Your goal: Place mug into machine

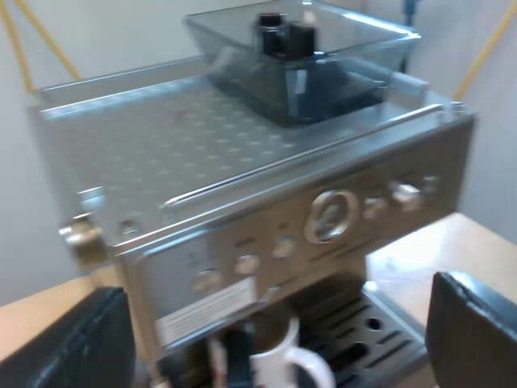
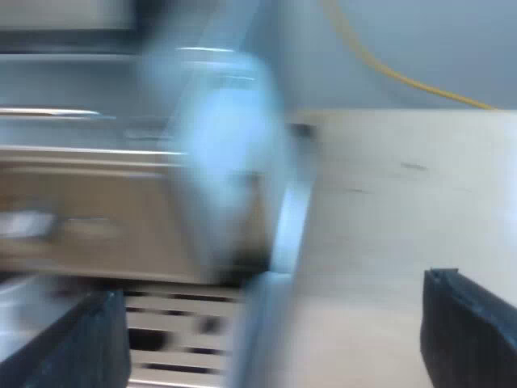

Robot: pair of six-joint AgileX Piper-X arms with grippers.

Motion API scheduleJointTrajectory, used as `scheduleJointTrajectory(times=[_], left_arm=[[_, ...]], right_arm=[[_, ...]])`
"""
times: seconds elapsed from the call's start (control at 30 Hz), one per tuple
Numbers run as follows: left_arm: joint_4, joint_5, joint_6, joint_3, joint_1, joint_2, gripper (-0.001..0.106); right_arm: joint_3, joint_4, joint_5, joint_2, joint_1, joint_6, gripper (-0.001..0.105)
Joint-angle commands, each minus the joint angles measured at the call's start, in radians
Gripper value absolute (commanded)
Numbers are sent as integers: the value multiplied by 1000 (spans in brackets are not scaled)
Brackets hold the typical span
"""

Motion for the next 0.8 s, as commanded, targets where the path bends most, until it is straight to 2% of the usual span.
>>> scheduleJointTrajectory(times=[0.03,0.13,0.2,0.27,0.3,0.4,0.8], left_arm=[[-1,-16,-5,-10,51,-3,85],[39,5,-5,-10,157,-3,85],[69,83,-5,-10,233,-8,85],[89,167,4,-10,272,-20,85],[100,181,4,-10,279,-31,85],[116,198,11,-10,279,-71,85],[230,190,45,8,279,-311,85]], right_arm=[[-8,36,-21,-39,-93,-49,81],[-8,63,-85,-85,-209,-91,81],[-3,70,-131,-122,-292,-102,81],[-4,73,-164,-145,-351,-102,81],[-4,72,-183,-161,-380,-112,81],[-4,74,-215,-210,-423,-119,81],[-4,169,-210,-438,-421,-125,81]])
